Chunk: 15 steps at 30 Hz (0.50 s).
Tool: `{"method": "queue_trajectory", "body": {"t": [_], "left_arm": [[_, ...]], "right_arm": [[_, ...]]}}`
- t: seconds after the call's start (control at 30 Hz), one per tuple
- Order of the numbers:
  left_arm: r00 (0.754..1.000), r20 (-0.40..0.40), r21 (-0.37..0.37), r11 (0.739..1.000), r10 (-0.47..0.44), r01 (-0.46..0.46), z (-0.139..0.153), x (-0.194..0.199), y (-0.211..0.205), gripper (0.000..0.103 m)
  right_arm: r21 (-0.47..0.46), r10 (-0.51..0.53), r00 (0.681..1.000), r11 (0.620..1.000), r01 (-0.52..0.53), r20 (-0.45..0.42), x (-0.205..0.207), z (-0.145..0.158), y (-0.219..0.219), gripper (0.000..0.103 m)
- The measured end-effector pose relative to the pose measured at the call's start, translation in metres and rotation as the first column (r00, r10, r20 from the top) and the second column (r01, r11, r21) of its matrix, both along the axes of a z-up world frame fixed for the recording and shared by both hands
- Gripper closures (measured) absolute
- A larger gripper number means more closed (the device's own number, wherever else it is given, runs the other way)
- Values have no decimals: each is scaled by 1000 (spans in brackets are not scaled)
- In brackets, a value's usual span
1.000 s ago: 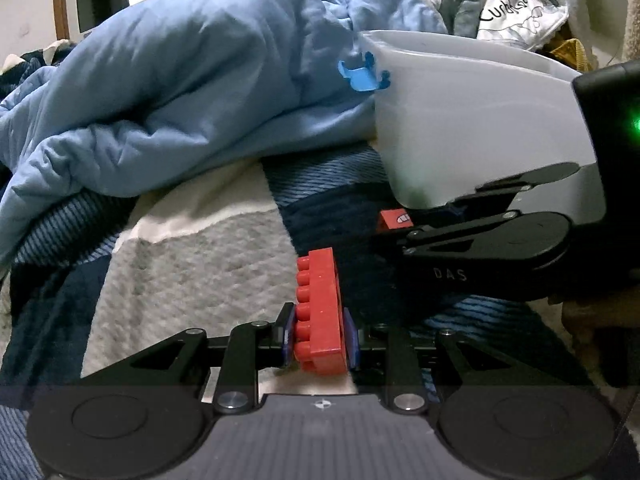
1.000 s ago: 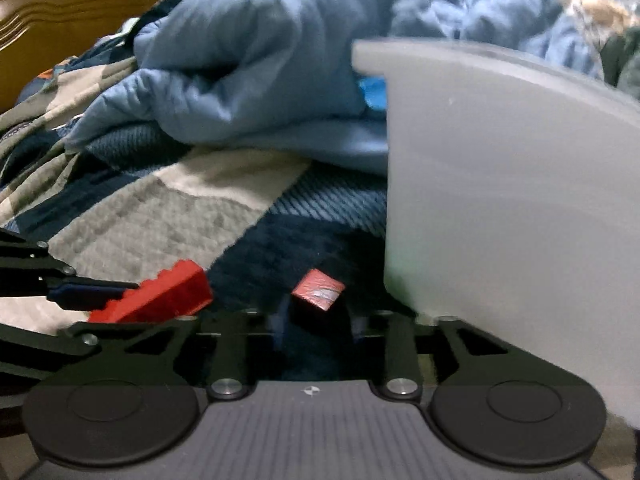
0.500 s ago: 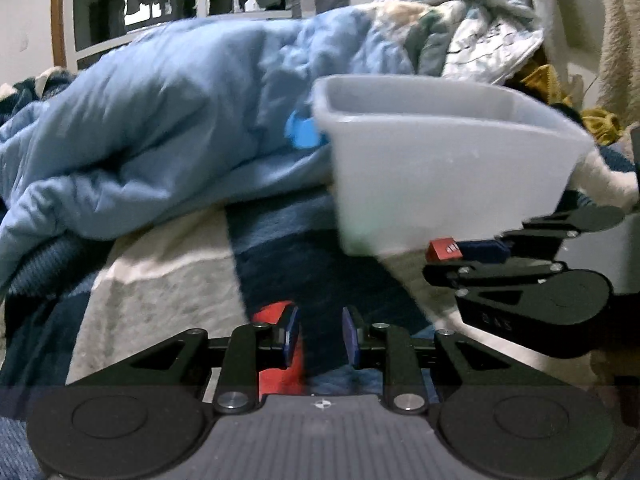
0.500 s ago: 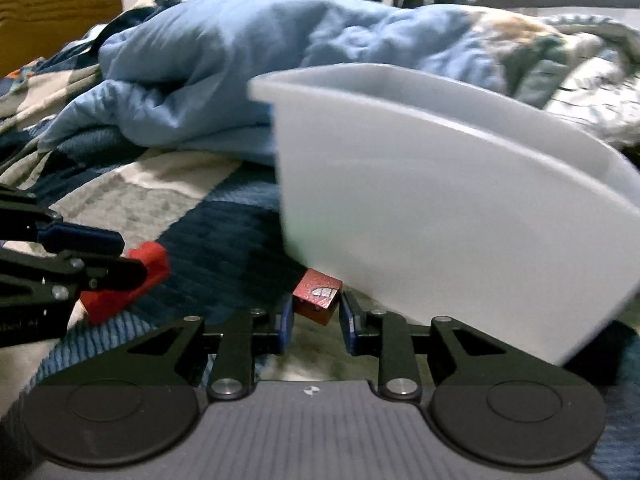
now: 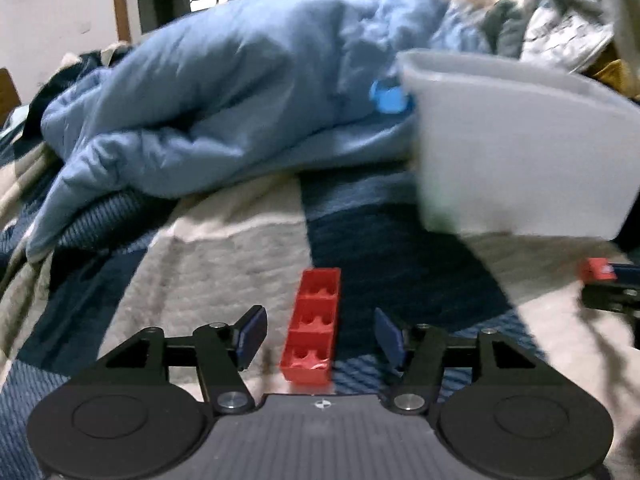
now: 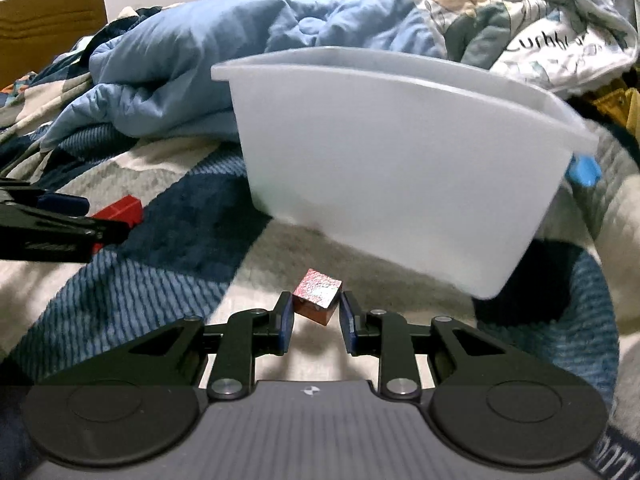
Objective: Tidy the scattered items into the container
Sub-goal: 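Grasp the small red cube with the right tool while the left tool holds the red brick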
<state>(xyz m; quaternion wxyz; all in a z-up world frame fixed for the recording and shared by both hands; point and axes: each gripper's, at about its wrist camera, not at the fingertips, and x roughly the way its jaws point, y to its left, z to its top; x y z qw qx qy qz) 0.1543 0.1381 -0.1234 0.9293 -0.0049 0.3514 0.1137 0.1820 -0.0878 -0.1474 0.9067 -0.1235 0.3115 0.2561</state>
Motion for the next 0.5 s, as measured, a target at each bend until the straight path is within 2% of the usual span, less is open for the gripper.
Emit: {"method": "queue_trajectory", "body": {"t": [0.1, 0.13, 0.2, 0.23, 0.33, 0.5], "left_arm": [[1000, 9, 4, 1000, 15, -15, -11, 2, 6, 36], [1000, 12, -24, 1000, 8, -8, -13, 1, 10, 41], [1000, 28, -67, 998, -9, 10, -14, -4, 15, 71], [999, 27, -61, 998, -17, 19, -12, -6, 15, 76], [998, 11, -26, 998, -60, 61, -5, -10, 6, 76], [990, 51, -34, 990, -135, 136, 16, -18, -17, 76]], "right_arm": [[-4, -5, 1000, 1000, 5, -13, -1, -6, -2, 75], [-4, -5, 1000, 1000, 5, -18, -1, -8, -3, 75], [-10, -5, 1000, 1000, 5, -15, -1, -9, -3, 75], [-11, -5, 1000, 1000, 5, -13, -1, -9, -3, 75], [-11, -6, 1000, 1000, 6, -1, -2, -7, -3, 75], [4, -13, 1000, 1000, 13, 25, -7, 3, -7, 75]]}}
